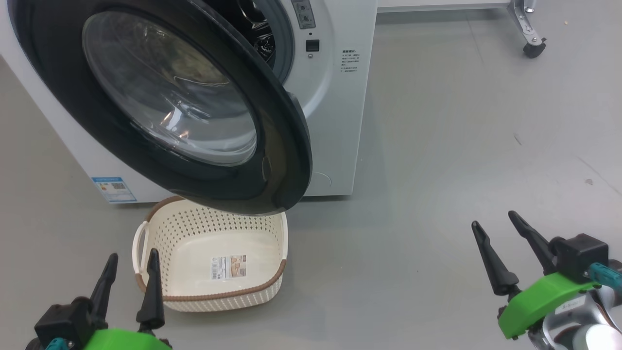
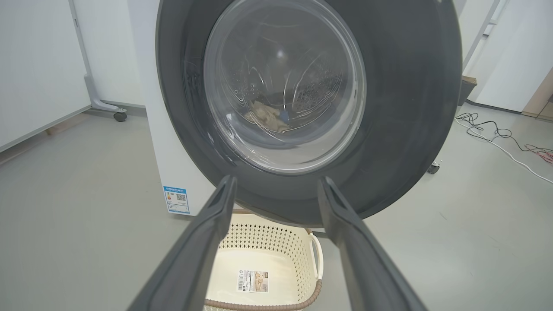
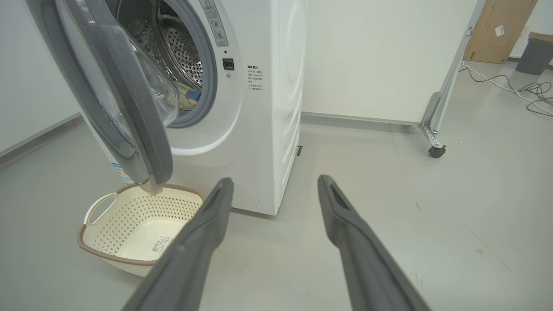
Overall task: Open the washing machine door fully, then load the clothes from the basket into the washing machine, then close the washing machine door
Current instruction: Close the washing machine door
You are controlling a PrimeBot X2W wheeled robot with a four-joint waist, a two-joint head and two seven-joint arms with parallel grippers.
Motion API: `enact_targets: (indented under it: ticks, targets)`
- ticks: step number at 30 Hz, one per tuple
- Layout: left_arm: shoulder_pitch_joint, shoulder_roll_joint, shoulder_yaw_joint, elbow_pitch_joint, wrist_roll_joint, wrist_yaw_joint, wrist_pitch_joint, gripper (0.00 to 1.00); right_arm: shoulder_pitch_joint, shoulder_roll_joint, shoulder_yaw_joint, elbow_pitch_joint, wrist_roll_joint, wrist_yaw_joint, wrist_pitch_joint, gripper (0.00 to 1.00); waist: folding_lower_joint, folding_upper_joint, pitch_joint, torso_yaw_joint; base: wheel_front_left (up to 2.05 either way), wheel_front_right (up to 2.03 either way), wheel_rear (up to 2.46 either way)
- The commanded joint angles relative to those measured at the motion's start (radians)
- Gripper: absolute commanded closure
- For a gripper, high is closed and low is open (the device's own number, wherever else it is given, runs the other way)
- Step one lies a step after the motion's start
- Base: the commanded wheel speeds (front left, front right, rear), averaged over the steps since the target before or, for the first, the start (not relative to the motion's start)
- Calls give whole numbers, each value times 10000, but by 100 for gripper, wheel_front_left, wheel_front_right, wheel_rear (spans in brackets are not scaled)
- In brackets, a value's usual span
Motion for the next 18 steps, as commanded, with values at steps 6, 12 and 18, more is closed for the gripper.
enact_targets:
  ticks: [6,12,18]
  targets:
    - [-449,231,363,-363,46,1155,-32,0,-280,-219,122,-367,32,-4,-21,0,1,0,106,-2,0,0,0]
    - [-683,219,286,-298,57,1079,-68,0,-401,-248,138,-424,74,-4,-27,75,1,0,293,147,0,0,0]
    - [-884,246,136,-176,139,1003,-60,0,-635,-438,294,-578,164,-4,-58,100,1,0,363,457,0,0,0]
